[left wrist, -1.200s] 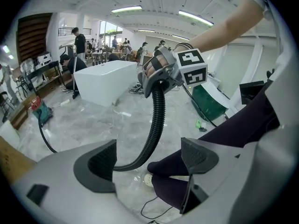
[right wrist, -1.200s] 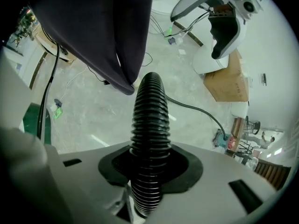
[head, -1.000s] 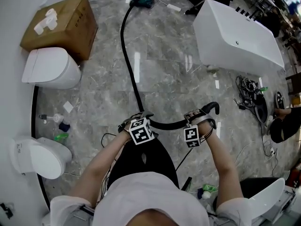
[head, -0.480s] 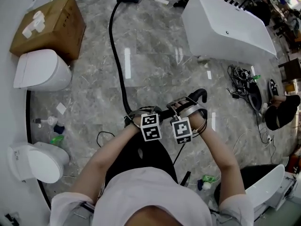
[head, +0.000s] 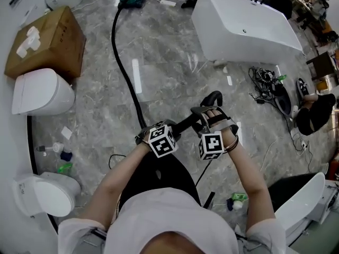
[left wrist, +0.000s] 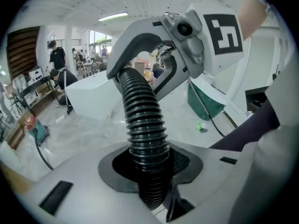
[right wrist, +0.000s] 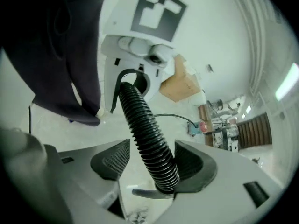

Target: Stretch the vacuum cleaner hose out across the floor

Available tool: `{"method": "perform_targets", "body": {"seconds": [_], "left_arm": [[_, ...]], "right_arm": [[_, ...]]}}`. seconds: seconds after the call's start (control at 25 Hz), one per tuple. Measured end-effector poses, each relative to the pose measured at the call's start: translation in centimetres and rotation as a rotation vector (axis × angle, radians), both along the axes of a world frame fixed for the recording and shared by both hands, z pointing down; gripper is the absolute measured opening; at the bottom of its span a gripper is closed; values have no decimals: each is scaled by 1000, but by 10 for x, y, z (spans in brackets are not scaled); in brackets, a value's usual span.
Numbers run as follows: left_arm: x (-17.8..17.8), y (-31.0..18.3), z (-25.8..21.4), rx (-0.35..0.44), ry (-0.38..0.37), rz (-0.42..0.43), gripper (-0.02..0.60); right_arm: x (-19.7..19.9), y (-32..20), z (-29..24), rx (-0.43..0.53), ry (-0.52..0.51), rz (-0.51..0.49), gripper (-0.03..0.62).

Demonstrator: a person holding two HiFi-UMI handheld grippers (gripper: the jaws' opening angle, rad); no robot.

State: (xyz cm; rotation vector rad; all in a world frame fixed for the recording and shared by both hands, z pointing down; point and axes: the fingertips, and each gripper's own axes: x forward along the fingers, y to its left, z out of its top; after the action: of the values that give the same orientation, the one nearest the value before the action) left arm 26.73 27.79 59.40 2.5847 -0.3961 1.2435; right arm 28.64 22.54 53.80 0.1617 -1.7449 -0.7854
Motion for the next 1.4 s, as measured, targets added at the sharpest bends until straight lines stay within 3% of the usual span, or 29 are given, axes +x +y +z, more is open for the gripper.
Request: {"method": "perform_targets", "body": {"seconds": [0.12, 0.24, 0.36, 0.44, 0.48, 0.56, 0.64, 0.76, 0.84, 0.92, 1.04, 1.4], "left_arm": [[5, -7, -4, 9, 2, -9, 146], [5, -14, -5, -3, 28, -28, 146], [8, -19, -6, 6, 31, -21, 146], [8, -18, -7, 12, 30, 2, 146], [9, -17, -7, 16, 32, 17, 146], [12, -13, -8, 34, 38, 46, 146], [16, -7, -9, 60, 40, 71, 146], [23, 4, -9, 86, 35, 116, 146], [24, 13, -7, 100, 29, 151, 146], [25, 20, -5, 114, 21, 183, 146], [27, 26, -3, 133, 23, 228, 147], [26, 38, -2, 192, 64, 337, 147]], "right_arm": [[18, -7, -34, -73, -269, 276, 287], [54, -20, -56, -202, -615, 651, 288], [106, -34, -51, -474, -1059, 1057, 288], [128, -41, -48, -691, -1378, 1260, 288], [135, -44, -48, -766, -1506, 1322, 288], [143, -51, -46, -860, -1668, 1389, 288], [146, -60, -41, -958, -1799, 1432, 288], [157, -75, -39, -1100, -2082, 1458, 288], [163, -80, -33, -1096, -2122, 1488, 287], [165, -79, -21, -1056, -2024, 1534, 277], [167, -73, -7, -1045, -1951, 1592, 184], [180, -51, 24, -1233, -2037, 1710, 183]]}}
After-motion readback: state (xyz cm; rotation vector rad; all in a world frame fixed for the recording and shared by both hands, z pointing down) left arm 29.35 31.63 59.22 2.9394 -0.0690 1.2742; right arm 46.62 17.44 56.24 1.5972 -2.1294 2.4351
